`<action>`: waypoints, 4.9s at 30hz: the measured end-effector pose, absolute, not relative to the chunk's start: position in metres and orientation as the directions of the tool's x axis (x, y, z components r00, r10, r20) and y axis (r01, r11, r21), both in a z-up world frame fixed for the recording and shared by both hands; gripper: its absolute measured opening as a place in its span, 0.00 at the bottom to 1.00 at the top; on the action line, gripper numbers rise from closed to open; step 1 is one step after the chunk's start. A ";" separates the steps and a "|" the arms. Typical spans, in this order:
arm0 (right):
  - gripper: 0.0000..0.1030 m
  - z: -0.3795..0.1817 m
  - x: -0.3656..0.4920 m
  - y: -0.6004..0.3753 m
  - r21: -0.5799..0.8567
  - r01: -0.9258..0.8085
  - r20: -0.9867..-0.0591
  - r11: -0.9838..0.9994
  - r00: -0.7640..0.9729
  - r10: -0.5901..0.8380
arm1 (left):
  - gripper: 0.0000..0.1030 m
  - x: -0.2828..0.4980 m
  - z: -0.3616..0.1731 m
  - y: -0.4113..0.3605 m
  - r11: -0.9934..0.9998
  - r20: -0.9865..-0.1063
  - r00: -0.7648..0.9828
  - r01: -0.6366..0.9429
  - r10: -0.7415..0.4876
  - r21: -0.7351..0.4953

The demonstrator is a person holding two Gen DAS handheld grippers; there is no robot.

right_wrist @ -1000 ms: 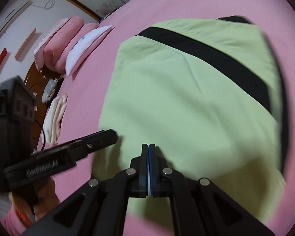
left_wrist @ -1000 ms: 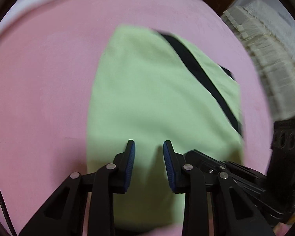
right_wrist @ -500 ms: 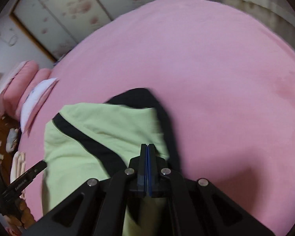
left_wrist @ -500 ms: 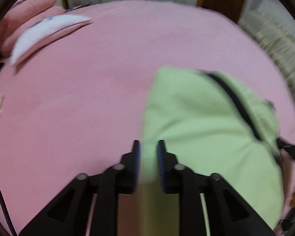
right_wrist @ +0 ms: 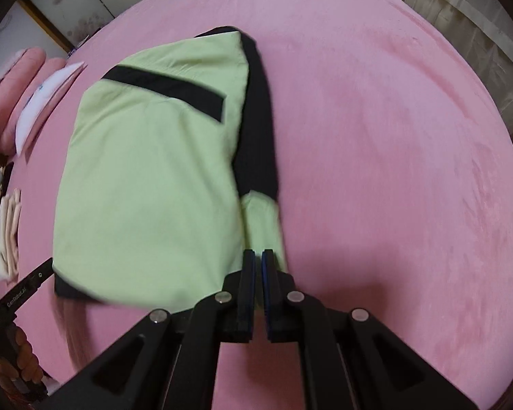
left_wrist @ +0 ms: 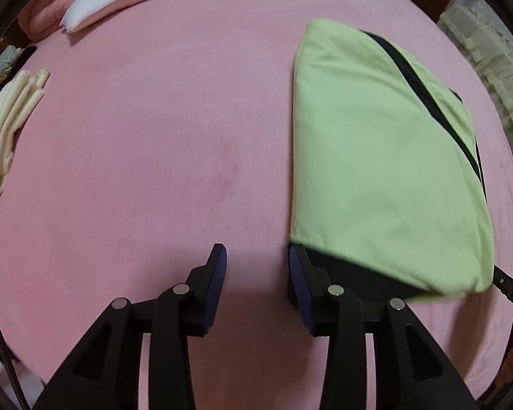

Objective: Fold large clothes
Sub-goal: 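Smooth the folded green bundle flat with both open tools, then grasp the folded green bundle with both tools and lift it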

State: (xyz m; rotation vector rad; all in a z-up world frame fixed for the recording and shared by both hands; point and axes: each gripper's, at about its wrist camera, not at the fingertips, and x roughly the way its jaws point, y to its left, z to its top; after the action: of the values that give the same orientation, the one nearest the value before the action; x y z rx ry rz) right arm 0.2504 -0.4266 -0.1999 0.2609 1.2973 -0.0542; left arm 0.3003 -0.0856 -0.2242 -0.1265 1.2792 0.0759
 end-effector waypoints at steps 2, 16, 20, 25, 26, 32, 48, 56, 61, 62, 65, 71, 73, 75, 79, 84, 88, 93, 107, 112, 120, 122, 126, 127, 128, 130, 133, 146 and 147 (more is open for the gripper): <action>0.04 -0.188 0.240 -0.417 0.147 0.199 -0.953 0.969 0.290 0.085 | 0.39 0.297 -0.217 -0.088 0.988 -0.962 0.270 -0.142 -0.024 -0.064; 0.69 -0.141 0.236 -0.379 0.170 0.125 -0.960 0.977 0.244 0.136 | 0.73 0.294 -0.160 -0.156 1.000 -0.965 0.261 -0.007 0.021 0.020; 0.73 -0.128 0.237 -0.371 0.133 0.083 -0.959 0.988 0.261 0.107 | 0.75 0.297 -0.150 -0.154 1.000 -0.964 0.267 -0.022 0.000 -0.007; 0.84 -0.122 0.244 -0.365 0.136 0.068 -0.959 0.988 0.259 0.114 | 0.88 0.298 -0.140 -0.152 1.000 -0.957 0.291 -0.021 0.021 0.016; 0.85 -0.120 0.245 -0.366 0.132 0.070 -0.958 0.989 0.263 0.109 | 0.89 0.299 -0.140 -0.153 1.000 -0.959 0.284 -0.018 0.018 0.014; 0.88 -0.114 0.247 -0.368 0.124 0.074 -0.959 0.990 0.266 0.100 | 0.93 0.304 -0.143 -0.161 0.999 -0.959 0.279 -0.009 0.042 0.041; 0.95 -0.125 0.261 -0.372 0.103 0.073 -0.966 0.992 0.245 0.083 | 0.93 0.315 -0.156 -0.159 0.999 -0.966 0.255 -0.005 0.049 0.049; 0.95 -0.162 0.281 -0.403 0.118 0.142 -0.978 0.983 0.191 0.090 | 0.93 0.341 -0.185 -0.159 0.999 -0.978 0.206 -0.007 0.034 0.033; 0.95 -0.199 0.300 -0.450 0.287 0.237 -0.949 0.928 0.202 0.242 | 0.93 0.362 -0.206 -0.155 1.000 -0.984 0.175 -0.004 0.003 0.003; 0.95 -0.213 0.307 -0.463 0.352 0.260 -0.931 0.899 0.193 0.309 | 0.93 0.367 -0.211 -0.153 1.000 -0.986 0.168 -0.011 -0.001 -0.003; 0.95 -0.241 0.323 -0.483 0.421 0.294 -0.907 0.858 0.155 0.392 | 0.93 0.385 -0.225 -0.145 0.999 -0.988 0.156 -0.027 -0.015 -0.019; 0.97 -0.259 0.342 -0.497 0.589 0.287 -0.808 0.756 0.203 0.552 | 0.93 0.418 -0.238 -0.135 0.996 -0.984 0.164 -0.036 -0.073 -0.080; 0.97 -0.264 0.348 -0.499 0.651 0.271 -0.759 0.708 0.223 0.612 | 0.93 0.428 -0.241 -0.134 0.995 -0.981 0.172 -0.031 -0.087 -0.094; 0.97 -0.273 0.357 -0.500 0.708 0.274 -0.705 0.651 0.221 0.673 | 0.94 0.437 -0.246 -0.132 0.993 -0.980 0.169 -0.038 -0.100 -0.108; 0.82 -0.280 0.371 -0.498 0.781 0.279 -0.619 0.559 0.229 0.751 | 0.96 0.446 -0.256 -0.120 0.978 -0.970 0.181 -0.094 -0.166 -0.185; 0.28 -0.281 0.382 -0.475 0.711 0.306 -0.698 0.633 0.194 0.690 | 0.96 0.444 -0.269 -0.104 0.947 -0.955 0.175 -0.174 -0.240 -0.270; 0.11 -0.266 0.373 -0.465 0.737 0.270 -0.675 0.620 0.244 0.696 | 0.77 0.442 -0.266 -0.109 0.950 -0.958 0.178 -0.178 -0.226 -0.257; 0.10 -0.230 0.362 -0.440 0.764 0.163 -0.643 0.624 0.276 0.714 | 0.31 0.431 -0.244 -0.105 0.935 -0.948 0.202 -0.208 -0.247 -0.288; 0.09 -0.172 0.348 -0.387 0.555 0.039 -0.799 0.831 0.302 0.519 | 0.18 0.391 -0.225 -0.072 0.915 -0.921 0.155 -0.139 -0.359 -0.380; 0.09 -0.139 0.334 -0.355 0.520 -0.054 -0.811 0.853 0.283 0.512 | 0.18 0.379 -0.197 -0.049 0.903 -0.910 0.154 -0.141 -0.385 -0.406; 0.09 -0.070 0.324 -0.270 0.546 -0.215 -0.756 0.810 0.291 0.587 | 0.18 0.341 -0.111 0.053 0.892 -0.894 0.278 -0.189 -0.352 -0.410; 0.09 -0.056 0.325 -0.233 0.558 -0.262 -0.735 0.788 0.284 0.615 | 0.18 0.334 -0.088 0.096 0.889 -0.890 0.321 -0.219 -0.323 -0.402; 0.09 -0.032 0.325 -0.148 0.570 -0.371 -0.688 0.733 0.271 0.673 | 0.18 0.316 -0.044 0.173 0.886 -0.885 0.387 -0.270 -0.259 -0.377; 0.09 -0.028 0.321 -0.134 0.578 -0.385 -0.676 0.720 0.267 0.686 | 0.18 0.312 -0.033 0.197 0.886 -0.884 0.403 -0.285 -0.236 -0.366; 0.09 -0.022 0.323 -0.104 0.587 -0.409 -0.659 0.699 0.260 0.706 | 0.18 0.307 -0.023 0.221 0.886 -0.882 0.420 -0.299 -0.211 -0.354; 0.09 -0.016 0.321 -0.065 0.602 -0.437 -0.632 0.668 0.251 0.733 | 0.18 0.302 -0.004 0.275 0.888 -0.880 0.447 -0.322 -0.162 -0.327; 0.09 -0.010 0.326 0.016 0.644 -0.471 -0.576 0.603 0.220 0.787 | 0.18 0.310 0.017 0.337 0.877 -0.877 0.471 -0.378 -0.094 -0.297; 0.09 -0.126 0.386 0.296 0.709 -0.451 -0.537 0.543 0.156 0.829 | 0.21 0.388 -0.084 0.607 0.883 -0.898 0.429 -0.455 0.102 -0.117; 0.09 -0.150 0.392 0.306 0.694 -0.435 -0.572 0.574 0.153 0.806 | 0.22 0.392 -0.114 0.611 0.882 -0.905 0.417 -0.454 0.081 -0.130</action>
State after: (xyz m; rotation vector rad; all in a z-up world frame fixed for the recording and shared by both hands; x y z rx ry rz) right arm 0.3924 0.3062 -0.1496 0.4116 1.0893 0.9265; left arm 0.3923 0.6105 -0.1139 -0.3850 1.0956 0.3458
